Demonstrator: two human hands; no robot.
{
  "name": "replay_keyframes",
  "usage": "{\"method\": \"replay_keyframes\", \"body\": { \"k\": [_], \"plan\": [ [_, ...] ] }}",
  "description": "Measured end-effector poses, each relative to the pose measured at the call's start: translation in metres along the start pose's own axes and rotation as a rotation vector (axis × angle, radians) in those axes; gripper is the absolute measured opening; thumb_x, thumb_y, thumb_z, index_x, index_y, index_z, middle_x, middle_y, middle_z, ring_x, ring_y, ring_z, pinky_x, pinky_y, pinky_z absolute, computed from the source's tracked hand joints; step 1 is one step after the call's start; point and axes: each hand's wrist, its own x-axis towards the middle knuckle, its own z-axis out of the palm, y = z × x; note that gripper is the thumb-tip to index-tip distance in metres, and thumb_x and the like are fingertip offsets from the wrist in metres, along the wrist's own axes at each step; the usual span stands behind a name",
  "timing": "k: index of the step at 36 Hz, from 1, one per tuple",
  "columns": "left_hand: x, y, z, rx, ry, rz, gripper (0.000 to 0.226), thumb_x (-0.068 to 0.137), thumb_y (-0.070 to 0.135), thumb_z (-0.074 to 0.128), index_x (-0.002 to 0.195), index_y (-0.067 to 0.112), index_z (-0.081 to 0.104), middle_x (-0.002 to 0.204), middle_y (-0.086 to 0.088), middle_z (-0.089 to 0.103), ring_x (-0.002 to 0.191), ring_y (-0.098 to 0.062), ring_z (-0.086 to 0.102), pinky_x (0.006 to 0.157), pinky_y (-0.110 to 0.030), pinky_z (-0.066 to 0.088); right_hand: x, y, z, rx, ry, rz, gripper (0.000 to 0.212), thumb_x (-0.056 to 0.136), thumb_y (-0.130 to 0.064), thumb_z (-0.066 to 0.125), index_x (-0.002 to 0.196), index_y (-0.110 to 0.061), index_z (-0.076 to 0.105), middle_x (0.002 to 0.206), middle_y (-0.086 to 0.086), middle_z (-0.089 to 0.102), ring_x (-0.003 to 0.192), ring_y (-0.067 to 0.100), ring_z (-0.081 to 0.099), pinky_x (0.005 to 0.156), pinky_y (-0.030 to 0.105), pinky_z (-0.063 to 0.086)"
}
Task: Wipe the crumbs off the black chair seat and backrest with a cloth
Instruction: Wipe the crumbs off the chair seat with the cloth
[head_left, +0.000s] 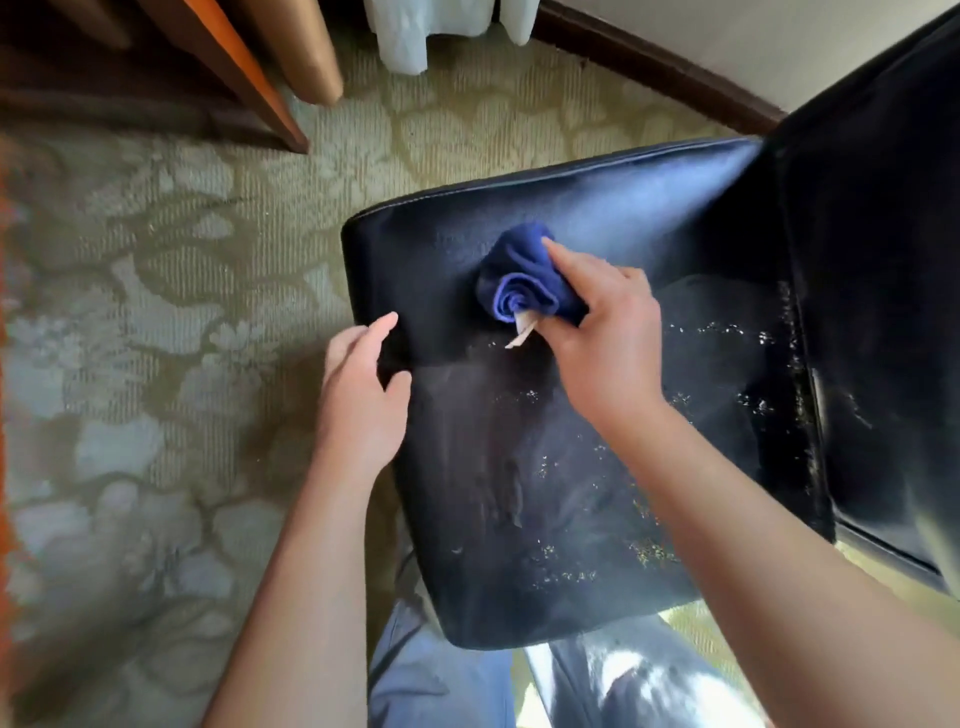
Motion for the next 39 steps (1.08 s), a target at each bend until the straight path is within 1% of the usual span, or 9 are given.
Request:
{"method": "replay_keyframes", "body": {
  "k": [3, 7, 14, 20, 23, 28, 32, 36, 39],
  "plan": [
    [-0.014, 0.001, 0.011, 0.012, 0.039, -0.033, 0.055, 0.097, 0.012, 0.059, 0.146, 0.035, 0.049, 0.147, 0.007, 0.036, 0.125, -0.021, 0.050, 0.114, -0.038, 0.039, -0.003, 0.018, -0.011, 0.005, 0.017, 0.055, 0.060, 0.078, -0.018, 0.082, 0.132, -0.032, 0.062, 0.108, -0.029, 0.060, 0.101, 0.022, 0.051, 0.082, 0.001, 0.030],
    [-0.027, -0.005, 0.024, 0.045, 0.071, -0.031, 0.058, 0.100, 0.014, 0.056, 0.150, 0.039, 0.041, 0.157, 0.012, 0.027, 0.139, -0.020, 0.041, 0.116, -0.044, 0.038, -0.016, 0.036, -0.013, 0.015, 0.025, 0.043, 0.058, 0.079, -0.019, 0.080, 0.131, -0.034, 0.063, 0.111, -0.025, 0.064, 0.102, 0.022, 0.049, 0.084, 0.004, 0.031],
    [-0.027, -0.014, 0.027, 0.095, 0.104, 0.027, 0.061, 0.100, 0.007, 0.053, 0.152, 0.034, 0.039, 0.157, 0.012, 0.029, 0.141, -0.019, 0.038, 0.117, -0.035, 0.033, -0.023, 0.037, 0.007, 0.032, 0.106, 0.022, 0.056, 0.080, -0.018, 0.079, 0.133, -0.029, 0.063, 0.118, -0.022, 0.066, 0.103, 0.023, 0.052, 0.088, 0.001, 0.025],
    [-0.025, -0.019, 0.026, 0.105, 0.071, 0.033, 0.067, 0.097, 0.003, 0.051, 0.154, 0.035, 0.037, 0.159, 0.011, 0.026, 0.143, -0.017, 0.032, 0.118, -0.030, 0.025, -0.022, 0.027, 0.024, -0.022, 0.032, -0.003, 0.060, 0.080, -0.014, 0.079, 0.136, -0.027, 0.060, 0.116, -0.012, 0.068, 0.103, 0.028, 0.055, 0.088, 0.000, 0.024],
    [-0.025, -0.023, 0.026, 0.079, 0.055, 0.039, 0.069, 0.097, 0.000, 0.049, 0.154, 0.037, 0.036, 0.160, 0.014, 0.026, 0.144, -0.015, 0.031, 0.117, -0.029, 0.026, -0.031, 0.017, 0.028, -0.024, -0.046, -0.064, 0.061, 0.078, -0.017, 0.082, 0.135, -0.025, 0.061, 0.117, -0.011, 0.068, 0.098, 0.028, 0.052, 0.082, 0.008, 0.029],
    [-0.028, -0.030, 0.022, -0.027, 0.028, 0.033, 0.075, 0.092, -0.008, 0.048, 0.154, 0.033, 0.036, 0.161, 0.006, 0.036, 0.145, -0.018, 0.036, 0.121, -0.037, 0.027, -0.085, 0.004, 0.035, -0.024, -0.264, -0.211, 0.057, 0.074, -0.027, 0.082, 0.129, -0.028, 0.065, 0.116, -0.013, 0.068, 0.093, 0.023, 0.047, 0.077, 0.038, 0.050],
    [-0.032, -0.033, 0.016, -0.026, -0.021, 0.046, 0.074, 0.094, -0.008, 0.046, 0.153, 0.034, 0.035, 0.163, 0.012, 0.031, 0.148, -0.016, 0.032, 0.121, -0.031, 0.025, -0.121, 0.003, 0.032, -0.025, -0.429, -0.320, 0.050, 0.078, -0.024, 0.069, 0.127, -0.031, 0.065, 0.115, -0.015, 0.068, 0.090, 0.023, 0.047, 0.069, 0.042, 0.055],
    [-0.036, -0.034, 0.011, -0.009, -0.037, 0.038, 0.072, 0.095, -0.007, 0.046, 0.153, 0.034, 0.035, 0.161, 0.007, 0.037, 0.146, -0.018, 0.034, 0.114, -0.025, 0.024, -0.101, -0.003, 0.021, 0.024, -0.348, -0.304, 0.051, 0.078, -0.024, 0.074, 0.129, -0.024, 0.066, 0.120, -0.010, 0.069, 0.095, 0.031, 0.057, 0.085, 0.040, 0.048],
    [-0.037, -0.038, 0.010, 0.004, -0.051, 0.050, 0.072, 0.095, -0.007, 0.045, 0.153, 0.035, 0.035, 0.162, 0.017, 0.031, 0.146, -0.016, 0.034, 0.108, -0.020, 0.024, -0.067, -0.010, 0.018, 0.021, -0.197, -0.208, 0.056, 0.077, -0.029, 0.076, 0.131, -0.024, 0.065, 0.125, -0.011, 0.067, 0.103, 0.029, 0.056, 0.091, 0.027, 0.041]
  ]
}}
